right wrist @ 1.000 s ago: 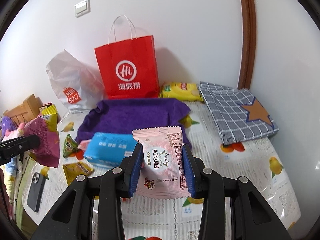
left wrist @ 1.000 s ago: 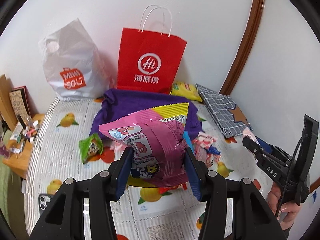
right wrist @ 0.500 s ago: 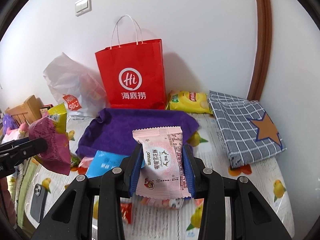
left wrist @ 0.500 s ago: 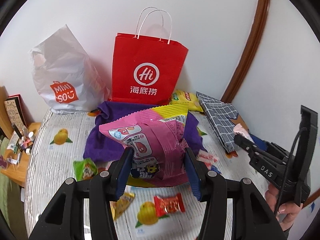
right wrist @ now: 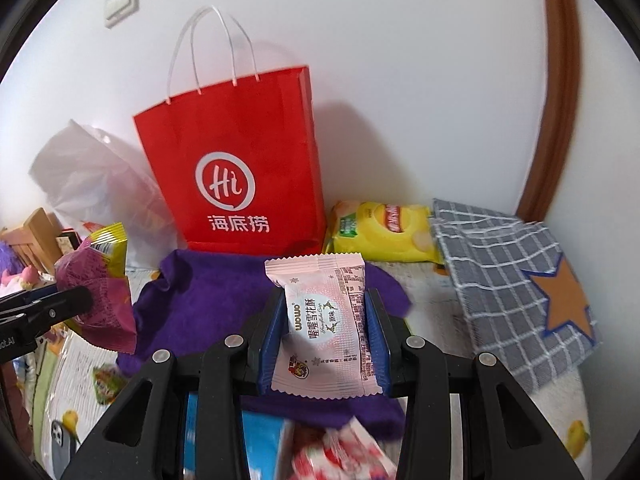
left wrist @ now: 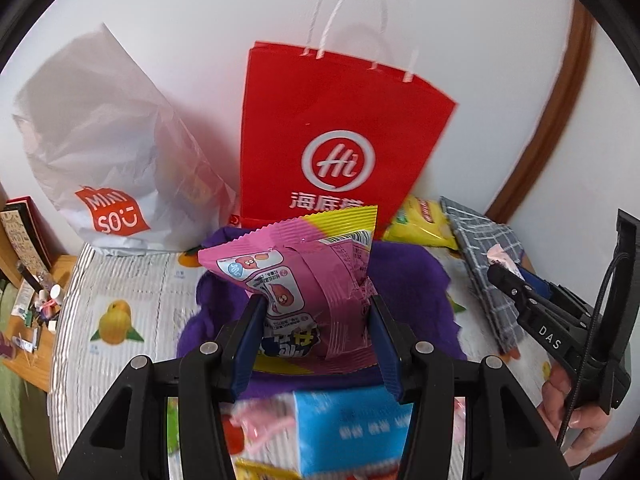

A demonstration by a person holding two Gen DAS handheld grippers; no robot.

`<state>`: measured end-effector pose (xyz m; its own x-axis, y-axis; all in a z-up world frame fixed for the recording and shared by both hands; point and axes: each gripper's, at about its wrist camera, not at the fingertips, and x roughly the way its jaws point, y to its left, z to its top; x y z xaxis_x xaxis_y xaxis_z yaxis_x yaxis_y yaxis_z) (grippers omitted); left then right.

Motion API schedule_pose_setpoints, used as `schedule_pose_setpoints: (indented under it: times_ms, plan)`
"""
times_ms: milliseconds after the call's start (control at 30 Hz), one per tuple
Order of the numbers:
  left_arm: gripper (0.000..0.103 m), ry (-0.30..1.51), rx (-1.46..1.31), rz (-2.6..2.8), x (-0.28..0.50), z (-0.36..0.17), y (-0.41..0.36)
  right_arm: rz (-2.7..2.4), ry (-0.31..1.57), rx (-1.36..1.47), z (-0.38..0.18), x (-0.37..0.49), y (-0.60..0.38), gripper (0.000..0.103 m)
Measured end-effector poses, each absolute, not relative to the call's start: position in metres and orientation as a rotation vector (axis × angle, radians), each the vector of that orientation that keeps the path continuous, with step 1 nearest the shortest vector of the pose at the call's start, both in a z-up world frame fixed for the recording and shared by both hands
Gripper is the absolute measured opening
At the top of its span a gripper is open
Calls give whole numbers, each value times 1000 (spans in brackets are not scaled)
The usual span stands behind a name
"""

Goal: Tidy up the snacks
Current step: 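Carry both packets over the purple towel with both tools, then open both tools to drop the packets onto the purple towel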

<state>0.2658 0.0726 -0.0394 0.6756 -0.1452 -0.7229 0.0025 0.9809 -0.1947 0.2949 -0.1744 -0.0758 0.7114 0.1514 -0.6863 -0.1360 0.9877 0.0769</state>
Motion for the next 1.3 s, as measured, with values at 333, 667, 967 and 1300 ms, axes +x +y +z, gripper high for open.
schedule_pose_setpoints:
  times_ms: [333, 667, 967, 1300]
  plan:
    - [49, 922, -206, -77, 344, -79, 85, 159, 843, 27, -113, 372, -158, 39]
    - [49, 1055, -224, -56, 366, -132, 95, 136, 992, 21, -170, 401, -159, 39]
    - [49, 1123, -221, -44, 375, -152, 94, 136, 1066, 4, -195, 408, -154, 40]
    - [50, 1122, -190, -57, 380, -153, 85, 151, 1077, -11, -204, 411, -148, 40]
